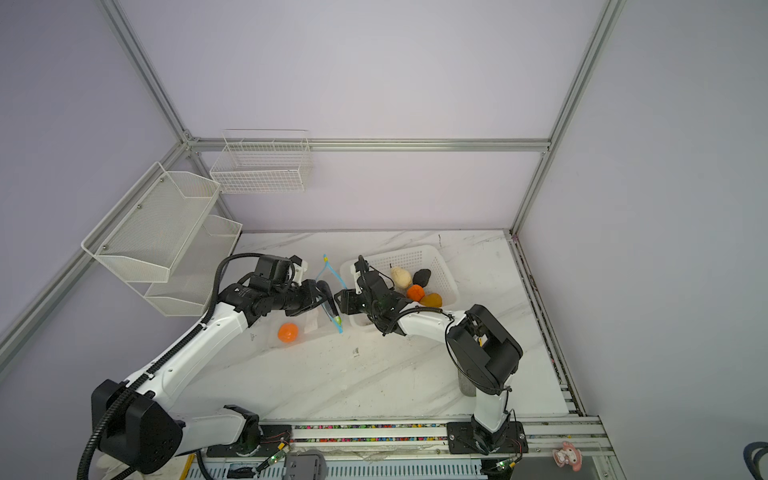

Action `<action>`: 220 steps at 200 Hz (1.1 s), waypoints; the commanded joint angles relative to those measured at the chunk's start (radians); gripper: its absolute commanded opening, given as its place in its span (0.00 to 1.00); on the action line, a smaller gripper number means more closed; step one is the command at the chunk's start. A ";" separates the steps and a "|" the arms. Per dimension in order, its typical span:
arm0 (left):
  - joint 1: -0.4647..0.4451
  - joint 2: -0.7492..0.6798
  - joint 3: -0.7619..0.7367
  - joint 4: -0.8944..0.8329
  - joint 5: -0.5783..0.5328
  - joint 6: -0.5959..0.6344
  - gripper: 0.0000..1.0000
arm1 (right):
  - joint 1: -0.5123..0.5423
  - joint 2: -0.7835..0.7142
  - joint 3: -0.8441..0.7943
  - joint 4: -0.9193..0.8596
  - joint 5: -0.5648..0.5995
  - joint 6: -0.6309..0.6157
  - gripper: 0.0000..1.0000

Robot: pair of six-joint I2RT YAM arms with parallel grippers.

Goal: Place the food in the zip-top bag and seal the zipper
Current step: 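Lower the eggplant with the right gripper into the open bag, then open the right gripper to release the eggplant while the left gripper holds the bag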

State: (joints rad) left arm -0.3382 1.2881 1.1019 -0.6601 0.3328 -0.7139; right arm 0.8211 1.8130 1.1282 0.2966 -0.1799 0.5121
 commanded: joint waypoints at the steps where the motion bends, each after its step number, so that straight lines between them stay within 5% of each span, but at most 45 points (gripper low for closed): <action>1: 0.014 -0.024 0.100 0.017 0.008 0.014 0.00 | 0.010 -0.023 0.031 -0.021 -0.040 0.006 0.44; 43: 0.028 -0.028 0.131 -0.006 0.002 0.024 0.00 | 0.009 -0.030 0.076 -0.069 -0.067 0.004 0.28; 86: 0.043 -0.040 0.156 -0.023 0.001 0.027 0.00 | 0.014 -0.020 0.157 -0.144 -0.059 -0.002 0.23; 220: 0.083 -0.091 0.165 -0.007 0.065 -0.009 0.00 | 0.105 0.032 0.487 -0.462 0.134 -0.026 0.18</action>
State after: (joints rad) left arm -0.2699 1.2411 1.1725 -0.6827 0.3649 -0.7155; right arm 0.9127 1.8202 1.5822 -0.0982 -0.0872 0.4992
